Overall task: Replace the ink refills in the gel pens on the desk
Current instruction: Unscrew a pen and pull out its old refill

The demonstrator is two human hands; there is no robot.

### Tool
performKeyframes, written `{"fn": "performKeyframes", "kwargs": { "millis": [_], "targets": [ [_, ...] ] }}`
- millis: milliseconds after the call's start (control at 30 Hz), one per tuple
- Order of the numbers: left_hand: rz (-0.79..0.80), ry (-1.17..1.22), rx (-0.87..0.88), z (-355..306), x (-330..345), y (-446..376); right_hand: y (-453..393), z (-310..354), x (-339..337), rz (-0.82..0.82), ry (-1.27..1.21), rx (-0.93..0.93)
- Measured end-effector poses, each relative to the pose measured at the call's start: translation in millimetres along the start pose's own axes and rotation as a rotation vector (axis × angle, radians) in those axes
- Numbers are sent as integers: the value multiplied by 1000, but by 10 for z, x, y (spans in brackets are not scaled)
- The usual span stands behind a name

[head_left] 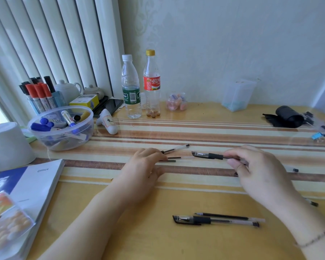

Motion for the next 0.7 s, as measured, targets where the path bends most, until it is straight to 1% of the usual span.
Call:
{"fn": "performKeyframes", "kwargs": {
  "millis": [67,167,333,433,500,633,700],
  "targets": [
    [36,-33,2,17,54,2,-35,-66,29,9,-7,52],
    [70,-56,1,18,100,2,-23,-46,52,14,-20,44],
    [1,-80,4,-4,64,-5,-10,-42,78,14,-31,33],
    [94,-126,-44,48,147,19,-16,-63,98,27,-50,49],
    [119,-129,-65,71,172,31,-17,-67,115,40,-64,58],
    [27,-106,-56,45,108,22,-12,-58,123,47,-74,79],
    [34,-110,-65,58,109,29,-7,-49,116,43,-82,78]
  ]
}}
Point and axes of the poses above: each hand's wrist, its own y-axis away from the middle knuckle, its own x-axis out of the palm, z = x × y, the point moved 6 cm from there along -y, towards the middle knuckle, and after that the axes turned 14 degrees about x, right-handed, at the moved point
